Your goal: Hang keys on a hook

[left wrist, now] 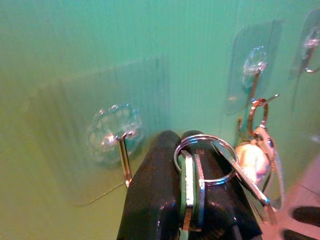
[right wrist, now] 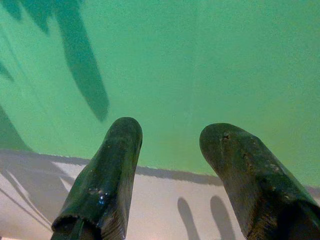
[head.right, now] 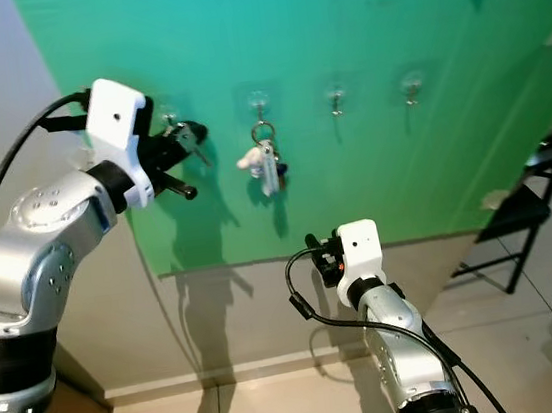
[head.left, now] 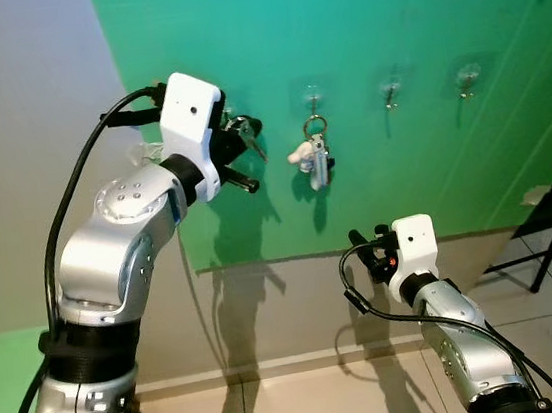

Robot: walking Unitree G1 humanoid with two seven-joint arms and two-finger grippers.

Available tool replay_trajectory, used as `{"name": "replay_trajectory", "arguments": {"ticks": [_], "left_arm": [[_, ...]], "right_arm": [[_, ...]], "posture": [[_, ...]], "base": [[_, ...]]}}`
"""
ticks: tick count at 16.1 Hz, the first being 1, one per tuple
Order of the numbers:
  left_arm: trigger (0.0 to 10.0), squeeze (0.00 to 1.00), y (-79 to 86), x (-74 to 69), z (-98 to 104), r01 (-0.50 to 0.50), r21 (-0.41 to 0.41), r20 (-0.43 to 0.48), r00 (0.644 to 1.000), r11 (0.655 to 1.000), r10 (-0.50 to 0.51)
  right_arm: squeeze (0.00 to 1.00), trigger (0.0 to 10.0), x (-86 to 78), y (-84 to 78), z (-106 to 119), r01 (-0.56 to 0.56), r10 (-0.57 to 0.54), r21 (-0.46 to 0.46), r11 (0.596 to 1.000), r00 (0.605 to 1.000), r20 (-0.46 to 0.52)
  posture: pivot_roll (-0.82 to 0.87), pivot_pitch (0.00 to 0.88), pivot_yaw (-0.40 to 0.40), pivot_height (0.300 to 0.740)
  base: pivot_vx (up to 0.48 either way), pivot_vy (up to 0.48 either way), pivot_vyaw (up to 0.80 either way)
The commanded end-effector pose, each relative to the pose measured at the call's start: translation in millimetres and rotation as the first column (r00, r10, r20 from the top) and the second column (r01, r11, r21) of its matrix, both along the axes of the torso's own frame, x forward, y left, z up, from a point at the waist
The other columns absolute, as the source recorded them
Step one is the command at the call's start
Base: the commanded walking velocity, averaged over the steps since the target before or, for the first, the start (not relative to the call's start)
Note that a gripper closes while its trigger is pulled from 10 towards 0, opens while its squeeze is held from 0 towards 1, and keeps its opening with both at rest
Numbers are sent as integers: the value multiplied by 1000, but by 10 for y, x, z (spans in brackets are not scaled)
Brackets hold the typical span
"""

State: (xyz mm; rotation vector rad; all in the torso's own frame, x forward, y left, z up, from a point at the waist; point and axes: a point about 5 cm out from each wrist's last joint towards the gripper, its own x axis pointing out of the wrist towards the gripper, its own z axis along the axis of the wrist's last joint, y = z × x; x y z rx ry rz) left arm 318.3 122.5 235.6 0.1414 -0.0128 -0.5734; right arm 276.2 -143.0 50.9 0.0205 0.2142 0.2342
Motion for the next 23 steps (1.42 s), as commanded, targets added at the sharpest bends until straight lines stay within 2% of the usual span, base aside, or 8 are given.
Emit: {"name": "replay_trajectory", "arguments": {"ticks": [1,4,9,12,14,18,20,23], "left_arm": [[10000,0,116,6,-10,-91,4,37,995,996,91],[10000,0,211,-140,-367,-198,-85,-3,980,976,198],[10000,0,458,-548,-1169,-406,99,53,914,908,403],[10000,0,561,-581,-1037,-567,210,357,803,797,477],[10000,0,467,-545,-892,-583,199,481,759,788,440],[10000,0,395,-513,-1002,-530,162,404,805,832,434],[10000,0,291,-483,-1315,-425,98,82,904,900,419],[10000,0,182,-406,-1311,-408,1,-37,913,913,407]], "right_arm": [[0,10000,-17,-32,-12,12,-12,-8,1000,1000,4],[0,10000,-54,-55,-26,19,-19,-15,1000,1000,9],[0,10000,-82,-178,13,77,-76,-24,997,996,53],[0,10000,-75,-195,11,80,-78,-29,996,995,55],[0,10000,-71,-184,12,76,-74,-30,997,996,55],[0,10000,-71,-175,17,72,-70,-28,997,996,55],[0,10000,-72,-196,26,79,-77,-25,997,995,56],[0,10000,-54,-208,40,96,-95,-13,995,994,55]], "posture": [[-5,0,-4,740],[-5,0,-2,740],[-6,0,-18,740],[-9,0,-23,740],[-7,0,-28,740],[-16,0,-25,740],[-20,0,-25,740],[-25,0,-22,740]], "base": [[0,0,0],[0,0,0],[0,0,0],[0,0,0],[0,0,0],[0,0,0],[0,0,0],[0,0,0]]}}
